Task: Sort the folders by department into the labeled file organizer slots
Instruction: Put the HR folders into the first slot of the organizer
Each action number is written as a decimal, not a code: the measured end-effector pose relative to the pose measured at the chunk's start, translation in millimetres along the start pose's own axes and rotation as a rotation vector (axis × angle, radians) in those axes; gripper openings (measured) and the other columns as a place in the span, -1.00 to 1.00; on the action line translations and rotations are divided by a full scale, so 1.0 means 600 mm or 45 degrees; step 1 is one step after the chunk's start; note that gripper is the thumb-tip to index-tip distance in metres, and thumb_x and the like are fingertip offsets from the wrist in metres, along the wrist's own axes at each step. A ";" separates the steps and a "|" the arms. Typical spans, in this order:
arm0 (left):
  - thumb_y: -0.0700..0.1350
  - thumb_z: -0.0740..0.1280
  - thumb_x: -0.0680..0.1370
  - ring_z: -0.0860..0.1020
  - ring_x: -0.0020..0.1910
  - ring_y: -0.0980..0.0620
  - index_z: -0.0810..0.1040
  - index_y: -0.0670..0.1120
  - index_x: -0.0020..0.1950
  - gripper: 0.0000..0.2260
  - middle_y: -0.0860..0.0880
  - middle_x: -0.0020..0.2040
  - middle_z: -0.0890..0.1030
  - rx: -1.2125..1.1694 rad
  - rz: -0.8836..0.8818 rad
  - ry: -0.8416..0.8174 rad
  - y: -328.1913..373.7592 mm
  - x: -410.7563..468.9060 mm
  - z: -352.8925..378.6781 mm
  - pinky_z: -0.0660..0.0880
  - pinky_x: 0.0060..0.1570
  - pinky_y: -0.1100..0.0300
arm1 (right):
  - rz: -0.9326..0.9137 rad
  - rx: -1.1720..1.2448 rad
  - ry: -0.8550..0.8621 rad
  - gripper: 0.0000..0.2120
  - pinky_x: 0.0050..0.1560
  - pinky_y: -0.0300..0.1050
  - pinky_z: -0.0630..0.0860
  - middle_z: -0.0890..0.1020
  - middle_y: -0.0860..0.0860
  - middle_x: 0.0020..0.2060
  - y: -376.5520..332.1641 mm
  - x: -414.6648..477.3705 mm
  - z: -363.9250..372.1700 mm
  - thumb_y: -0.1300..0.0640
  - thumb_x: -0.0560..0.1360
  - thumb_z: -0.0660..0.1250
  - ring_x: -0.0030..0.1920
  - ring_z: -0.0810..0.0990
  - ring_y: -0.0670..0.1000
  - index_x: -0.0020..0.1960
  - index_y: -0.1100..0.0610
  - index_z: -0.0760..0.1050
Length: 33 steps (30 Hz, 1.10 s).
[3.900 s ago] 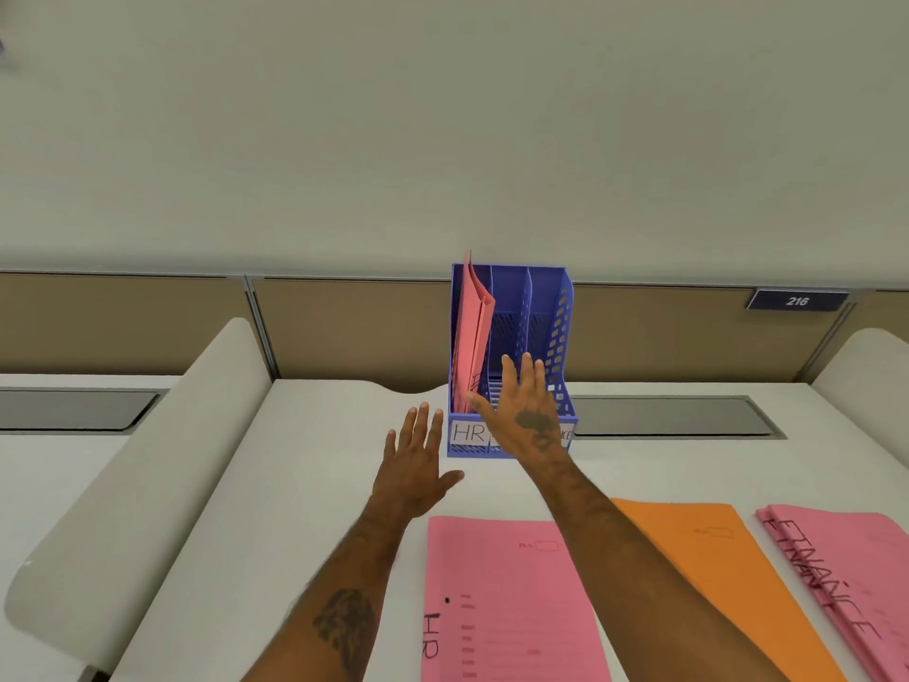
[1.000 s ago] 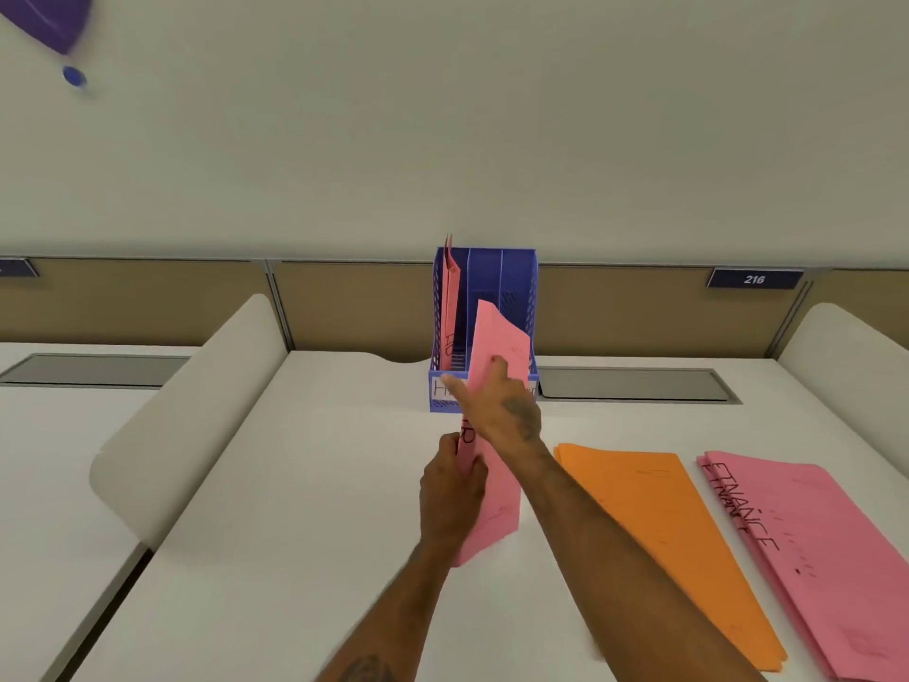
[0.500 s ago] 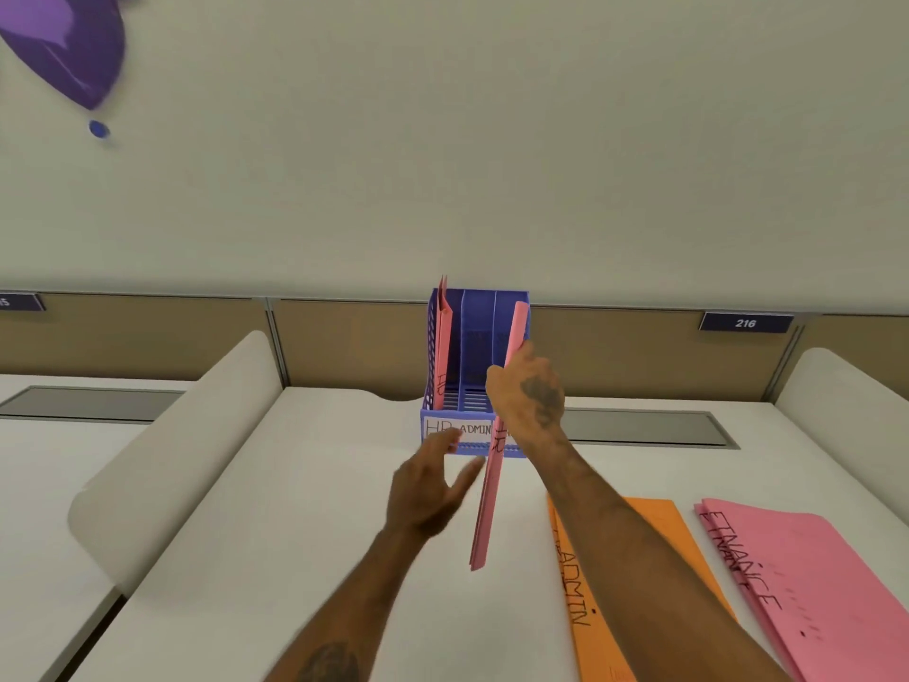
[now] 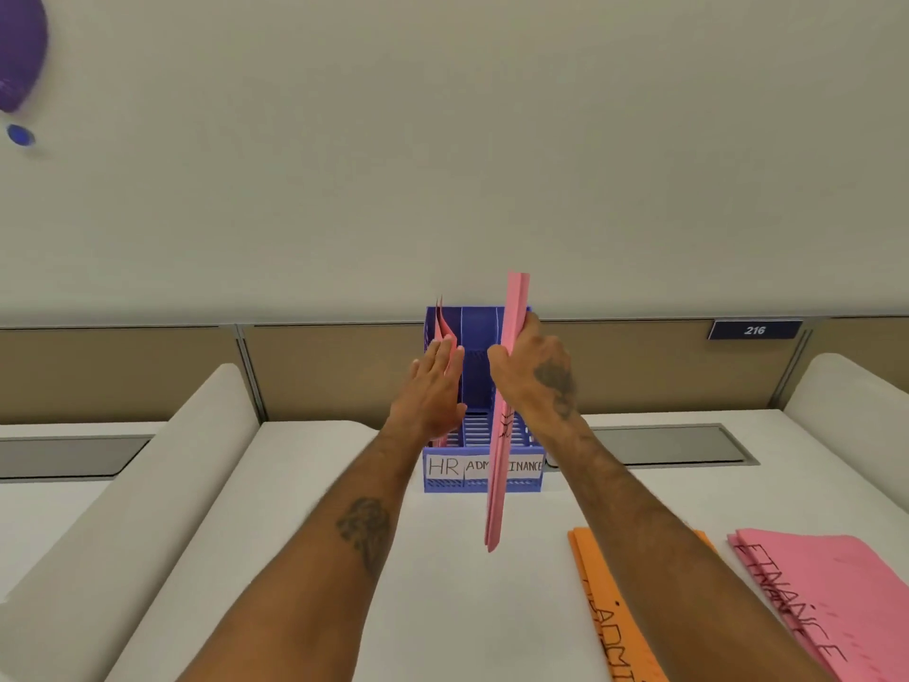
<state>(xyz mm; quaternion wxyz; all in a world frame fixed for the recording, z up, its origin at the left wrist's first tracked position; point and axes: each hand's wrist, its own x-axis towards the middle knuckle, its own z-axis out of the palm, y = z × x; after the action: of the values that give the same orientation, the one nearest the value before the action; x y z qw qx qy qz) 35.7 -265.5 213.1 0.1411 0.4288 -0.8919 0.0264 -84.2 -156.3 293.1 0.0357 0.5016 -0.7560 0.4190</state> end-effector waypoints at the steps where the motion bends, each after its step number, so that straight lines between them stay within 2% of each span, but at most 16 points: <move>1: 0.00 0.31 0.57 -0.25 0.60 -0.08 -0.21 -0.09 0.62 -0.17 -0.10 0.62 -0.25 0.019 0.014 -0.027 -0.005 0.013 0.003 -0.09 0.54 -0.10 | -0.035 0.002 0.006 -0.61 -0.17 -0.05 0.57 0.63 0.13 0.02 -0.004 0.008 0.004 0.01 0.54 0.26 -0.14 0.60 0.14 0.32 0.13 0.34; 3: -0.02 0.32 0.56 -0.26 0.59 -0.08 -0.23 -0.09 0.61 -0.15 -0.11 0.62 -0.26 0.039 0.033 -0.049 -0.015 0.037 0.010 -0.11 0.54 -0.10 | -0.094 -0.002 0.023 -0.59 -0.19 -0.10 0.54 0.64 0.13 0.05 -0.011 0.026 0.014 0.01 0.55 0.26 -0.14 0.61 0.11 0.33 0.14 0.35; 7: -0.04 0.33 0.56 -0.27 0.59 -0.06 -0.26 -0.11 0.61 -0.13 -0.11 0.62 -0.26 0.039 0.049 -0.074 -0.036 0.074 0.024 -0.10 0.58 -0.09 | -0.141 0.012 0.070 -0.61 -0.28 -0.19 0.49 0.66 0.10 0.00 -0.024 0.068 0.032 0.00 0.55 0.26 -0.25 0.53 0.02 0.32 0.12 0.36; 12: -0.03 0.29 0.59 -0.24 0.60 -0.04 -0.24 -0.08 0.62 -0.18 -0.09 0.63 -0.22 0.053 0.113 -0.036 -0.071 0.087 0.037 -0.08 0.57 -0.09 | -0.200 0.033 0.078 -0.61 -0.26 -0.14 0.57 0.66 0.10 0.05 -0.035 0.112 0.065 -0.03 0.56 0.24 -0.17 0.65 0.10 0.32 0.11 0.35; 15: 0.08 0.28 0.60 -0.21 0.60 -0.03 -0.22 -0.08 0.62 -0.18 -0.08 0.63 -0.20 0.050 0.110 -0.005 -0.103 0.074 0.046 0.02 0.57 -0.10 | -0.193 0.064 0.079 -0.60 -0.22 -0.11 0.61 0.65 0.11 0.06 -0.037 0.135 0.093 -0.04 0.56 0.24 -0.13 0.66 0.12 0.32 0.12 0.35; 18: 0.20 0.32 0.56 -0.21 0.61 -0.03 -0.24 -0.08 0.61 -0.09 -0.07 0.63 -0.21 0.057 0.085 0.020 -0.135 0.059 0.051 0.01 0.58 -0.07 | -0.182 0.120 0.085 -0.59 -0.14 -0.02 0.66 0.64 0.13 0.06 -0.040 0.149 0.125 -0.04 0.57 0.23 -0.09 0.67 0.16 0.33 0.14 0.34; 26: 0.28 0.26 0.55 -0.22 0.61 -0.04 -0.22 -0.08 0.62 -0.10 -0.06 0.64 -0.18 0.046 0.064 0.080 -0.173 0.049 0.063 -0.02 0.58 -0.05 | -0.322 0.145 0.194 -0.56 -0.26 0.07 0.66 0.67 0.19 -0.04 -0.036 0.150 0.217 0.06 0.57 0.26 -0.21 0.68 0.20 0.37 0.24 0.33; 33: 0.22 0.26 0.59 -0.16 0.62 -0.03 -0.18 -0.07 0.62 -0.16 -0.05 0.64 -0.12 -0.022 0.088 0.156 -0.169 0.054 0.075 0.01 0.58 -0.04 | -0.401 0.176 0.278 -0.54 -0.40 -0.07 0.59 0.67 0.22 -0.18 -0.004 0.145 0.278 0.15 0.49 0.35 -0.40 0.65 0.17 0.33 0.32 0.41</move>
<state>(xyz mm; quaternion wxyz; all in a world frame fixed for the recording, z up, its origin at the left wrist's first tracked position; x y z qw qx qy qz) 84.4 -361.6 171.3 0.1981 0.3942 -0.8960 0.0497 -64.1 -331.4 228.2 0.1480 0.5665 -0.6293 0.5110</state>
